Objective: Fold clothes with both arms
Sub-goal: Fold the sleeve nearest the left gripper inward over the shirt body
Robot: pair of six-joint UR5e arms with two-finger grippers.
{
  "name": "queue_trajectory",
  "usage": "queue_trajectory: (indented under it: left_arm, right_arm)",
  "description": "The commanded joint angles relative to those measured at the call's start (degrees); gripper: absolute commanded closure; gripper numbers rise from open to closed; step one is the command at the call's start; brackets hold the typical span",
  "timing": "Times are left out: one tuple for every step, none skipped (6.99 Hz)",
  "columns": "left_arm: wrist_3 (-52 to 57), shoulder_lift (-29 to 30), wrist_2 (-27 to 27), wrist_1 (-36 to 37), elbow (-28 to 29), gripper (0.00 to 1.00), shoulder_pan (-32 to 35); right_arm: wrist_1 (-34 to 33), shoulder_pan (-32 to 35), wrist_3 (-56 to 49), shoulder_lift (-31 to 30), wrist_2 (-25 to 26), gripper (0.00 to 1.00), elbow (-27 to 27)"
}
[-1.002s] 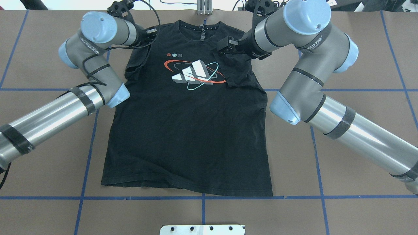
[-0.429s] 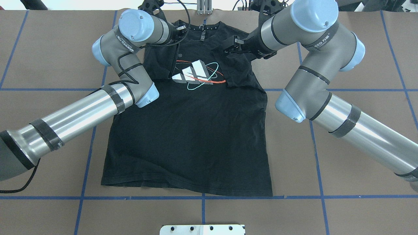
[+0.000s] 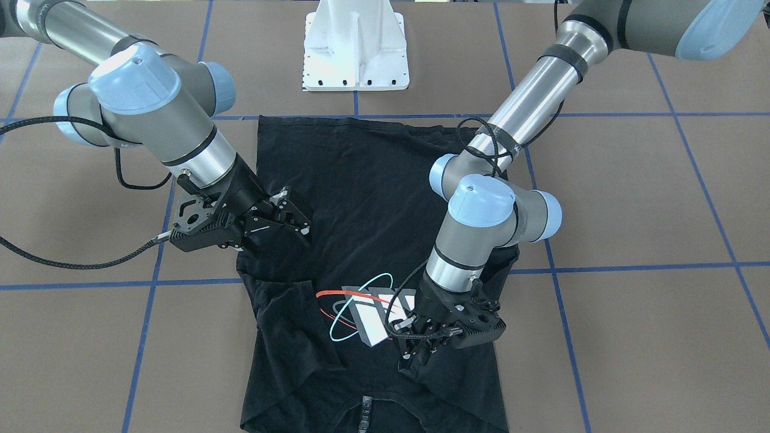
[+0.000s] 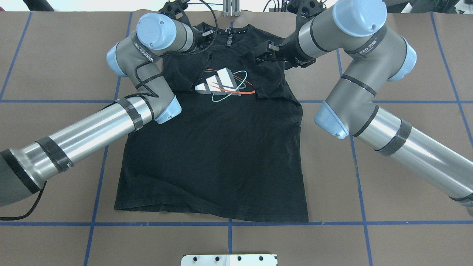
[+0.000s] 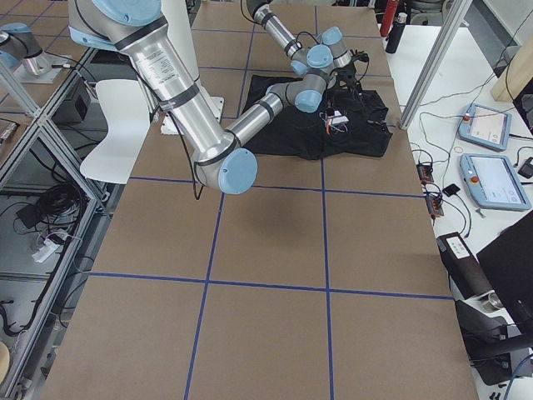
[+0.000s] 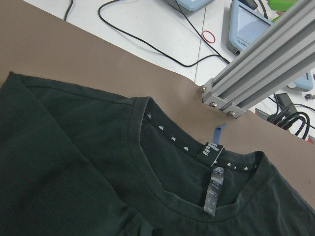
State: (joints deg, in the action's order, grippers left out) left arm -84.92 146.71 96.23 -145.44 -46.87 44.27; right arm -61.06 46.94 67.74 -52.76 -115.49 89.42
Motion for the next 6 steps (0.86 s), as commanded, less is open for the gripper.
queue_trajectory:
  left_arm:
    - [0.0, -1.7, 0.5, -3.8, -1.3, 0.00, 0.8]
    - [0.6, -5.9, 1.3, -4.1, -7.1, 0.00, 0.9]
    - [0.7, -11.7, 7.4, -3.3, -14.9, 0.00, 2.4]
    - [0.3, -16.3, 13.0, -1.8, -20.4, 0.00, 3.7]
    - [0.3, -21.5, 16.4, 2.8, -27.7, 0.00, 4.6]
    - [0.9, -28.0, 19.7, 5.2, -36.1, 0.00, 5.8]
  right_arm:
    - [-0.1, 0.0, 0.0, 0.0, -0.2, 0.00, 0.0]
    - [-0.1, 0.0, 0.8, -0.1, -0.5, 0.00, 0.4]
    - [-0.8, 0.1, 1.1, -1.2, -1.9, 0.00, 2.0]
    - [-0.9, -0.3, 2.3, -4.0, -3.1, 0.00, 4.2]
    - [-0.7, -1.1, 5.9, -6.9, -4.1, 0.00, 7.0]
    - [-0.1, -2.5, 9.5, -11.3, -5.2, 0.00, 9.7]
